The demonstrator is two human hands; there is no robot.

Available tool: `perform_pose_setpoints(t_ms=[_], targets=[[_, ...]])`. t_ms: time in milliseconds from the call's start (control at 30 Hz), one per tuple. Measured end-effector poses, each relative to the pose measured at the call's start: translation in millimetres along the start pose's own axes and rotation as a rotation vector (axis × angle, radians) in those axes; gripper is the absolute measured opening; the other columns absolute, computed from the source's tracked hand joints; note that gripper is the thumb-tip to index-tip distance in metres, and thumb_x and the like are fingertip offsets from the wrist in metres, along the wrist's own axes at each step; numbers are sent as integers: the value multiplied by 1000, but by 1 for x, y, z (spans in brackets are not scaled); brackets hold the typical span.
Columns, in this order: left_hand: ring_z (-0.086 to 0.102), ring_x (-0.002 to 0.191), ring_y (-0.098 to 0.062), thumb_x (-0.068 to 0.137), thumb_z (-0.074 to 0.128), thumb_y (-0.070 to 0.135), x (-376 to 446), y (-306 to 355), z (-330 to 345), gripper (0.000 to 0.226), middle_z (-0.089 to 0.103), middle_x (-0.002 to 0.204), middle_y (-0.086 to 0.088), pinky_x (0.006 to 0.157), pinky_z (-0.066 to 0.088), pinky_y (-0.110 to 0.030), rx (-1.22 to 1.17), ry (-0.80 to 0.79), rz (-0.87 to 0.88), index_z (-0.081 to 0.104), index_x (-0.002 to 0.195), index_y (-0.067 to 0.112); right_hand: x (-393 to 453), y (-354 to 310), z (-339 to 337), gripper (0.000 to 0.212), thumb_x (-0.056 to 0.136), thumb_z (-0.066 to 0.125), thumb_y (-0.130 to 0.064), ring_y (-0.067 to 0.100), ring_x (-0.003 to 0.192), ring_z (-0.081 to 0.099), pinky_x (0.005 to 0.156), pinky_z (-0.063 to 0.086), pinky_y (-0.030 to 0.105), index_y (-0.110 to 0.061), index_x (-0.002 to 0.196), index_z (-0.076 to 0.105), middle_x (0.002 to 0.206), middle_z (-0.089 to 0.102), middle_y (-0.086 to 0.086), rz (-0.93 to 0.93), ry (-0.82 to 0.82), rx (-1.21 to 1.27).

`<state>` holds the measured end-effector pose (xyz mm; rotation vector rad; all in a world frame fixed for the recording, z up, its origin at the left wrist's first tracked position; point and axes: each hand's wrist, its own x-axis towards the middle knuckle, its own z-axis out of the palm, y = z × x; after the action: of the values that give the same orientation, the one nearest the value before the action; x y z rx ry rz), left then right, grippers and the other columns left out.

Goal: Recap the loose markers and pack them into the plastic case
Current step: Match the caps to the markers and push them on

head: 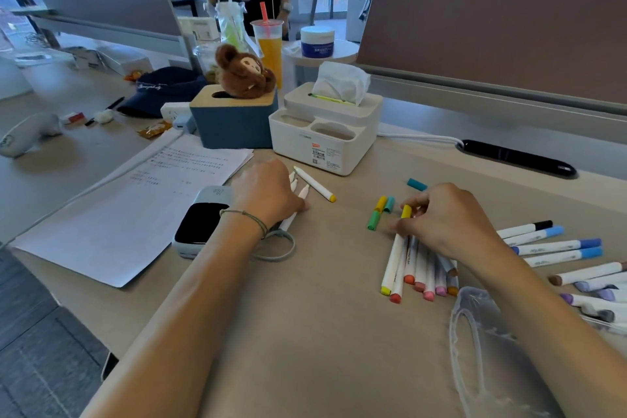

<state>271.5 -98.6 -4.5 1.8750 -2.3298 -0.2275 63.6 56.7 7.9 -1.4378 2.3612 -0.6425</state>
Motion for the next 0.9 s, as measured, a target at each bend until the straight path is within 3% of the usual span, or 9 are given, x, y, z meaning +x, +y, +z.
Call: perform_pose_setpoints(t_ms=[167,300,367,433,500,700,800,900], targets=[[65,77,-20,75,80,51,-6,6,-4,35,66,77,-2,75,60,-37,-49,-41,20,66,80,20,3,2,2,34,83,81,-32,7,81,54,65,40,23,-24,115,75,93,61,-11,-10,1,5],[68,78,-23,87,68,44,-14,14,-15,34,72,81,-9,79,59,-38,-322,-170,95,78,82,12,5,5,1,28,84,81,-33,3,79,54,66,40,21,-23,110,77,84,58,-16,-33,5,21],[65,66,-18,91,64,39,-20,18,-20,33,72,73,-6,73,56,-32,-504,-237,136,79,80,11,5,7,2,24,87,79,-30,3,79,55,70,42,23,-22,109,78,82,57,-18,-47,1,36],[60,53,-6,94,61,33,-25,21,-23,30,70,65,3,57,51,-23,-616,-301,164,79,83,13,5,7,1,19,90,76,-27,1,78,54,73,42,24,-22,108,78,80,55,-21,-69,9,42],[57,45,-2,96,59,29,-29,25,-25,27,68,65,4,45,43,-18,-682,-353,178,77,90,10,4,6,-2,15,92,73,-26,-1,77,54,69,41,20,-23,106,78,80,55,-21,-102,34,58],[65,54,-10,96,62,19,-28,25,-19,19,72,79,-6,48,52,-20,-753,-489,181,72,101,4,0,-1,-11,14,92,73,-20,1,81,57,63,38,11,-27,102,78,91,63,-14,-159,44,92],[66,56,-14,95,63,17,-26,26,-12,13,72,82,-10,49,53,-24,-772,-522,180,70,104,11,8,-5,-19,19,91,70,-14,5,88,61,70,47,16,-27,103,78,101,68,-7,-139,22,-12],[64,53,-16,95,61,19,-25,29,-6,12,72,78,-10,48,53,-26,-767,-530,176,68,105,14,19,-11,-22,27,88,68,-8,15,94,66,83,57,31,-24,107,78,103,72,-1,-129,29,-100]])
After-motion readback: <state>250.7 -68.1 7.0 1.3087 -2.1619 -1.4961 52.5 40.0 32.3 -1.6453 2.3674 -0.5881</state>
